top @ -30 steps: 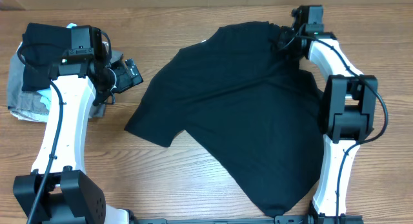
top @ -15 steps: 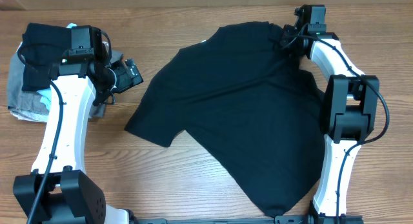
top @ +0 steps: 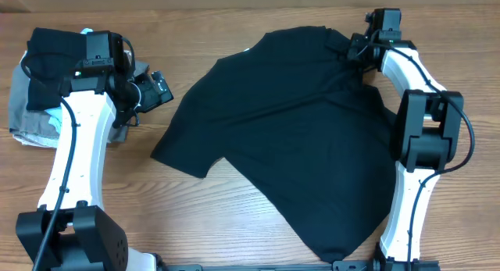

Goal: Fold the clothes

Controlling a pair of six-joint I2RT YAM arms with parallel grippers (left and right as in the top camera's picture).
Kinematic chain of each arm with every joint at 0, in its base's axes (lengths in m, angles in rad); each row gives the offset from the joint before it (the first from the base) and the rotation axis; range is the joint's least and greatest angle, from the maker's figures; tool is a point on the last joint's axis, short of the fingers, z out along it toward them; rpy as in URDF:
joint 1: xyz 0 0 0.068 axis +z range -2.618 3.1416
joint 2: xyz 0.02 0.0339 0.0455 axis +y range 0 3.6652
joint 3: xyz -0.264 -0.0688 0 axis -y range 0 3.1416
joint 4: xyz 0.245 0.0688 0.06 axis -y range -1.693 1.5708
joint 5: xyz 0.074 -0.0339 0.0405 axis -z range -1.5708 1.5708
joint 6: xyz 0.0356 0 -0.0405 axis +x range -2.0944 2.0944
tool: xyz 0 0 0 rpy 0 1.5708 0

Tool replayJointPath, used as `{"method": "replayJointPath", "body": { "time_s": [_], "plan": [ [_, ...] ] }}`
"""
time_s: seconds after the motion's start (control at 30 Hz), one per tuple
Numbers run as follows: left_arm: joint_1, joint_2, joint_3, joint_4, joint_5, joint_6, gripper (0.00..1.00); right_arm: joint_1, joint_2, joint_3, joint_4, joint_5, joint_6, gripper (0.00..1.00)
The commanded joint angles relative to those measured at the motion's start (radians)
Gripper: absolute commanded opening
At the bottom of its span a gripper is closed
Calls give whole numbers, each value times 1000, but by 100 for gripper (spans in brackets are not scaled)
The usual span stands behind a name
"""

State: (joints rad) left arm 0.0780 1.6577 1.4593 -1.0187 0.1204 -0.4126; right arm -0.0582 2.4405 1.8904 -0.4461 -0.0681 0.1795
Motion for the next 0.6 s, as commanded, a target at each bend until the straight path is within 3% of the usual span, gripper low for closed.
{"method": "replayJointPath", "body": {
  "time_s": [0.0, 0.43, 0.57],
  "plan": [
    [-7, -10, 12, -1, 6, 5, 100, -2, 27, 18, -2, 108, -12, 4],
    [-7, -10, 12, -1, 6, 5, 100, -103, 27, 18, -20, 176, 58, 4],
    [-7, -10, 12, -1, 6, 5, 100, -124, 27, 18, 11, 144, 54, 12]
  ]
}}
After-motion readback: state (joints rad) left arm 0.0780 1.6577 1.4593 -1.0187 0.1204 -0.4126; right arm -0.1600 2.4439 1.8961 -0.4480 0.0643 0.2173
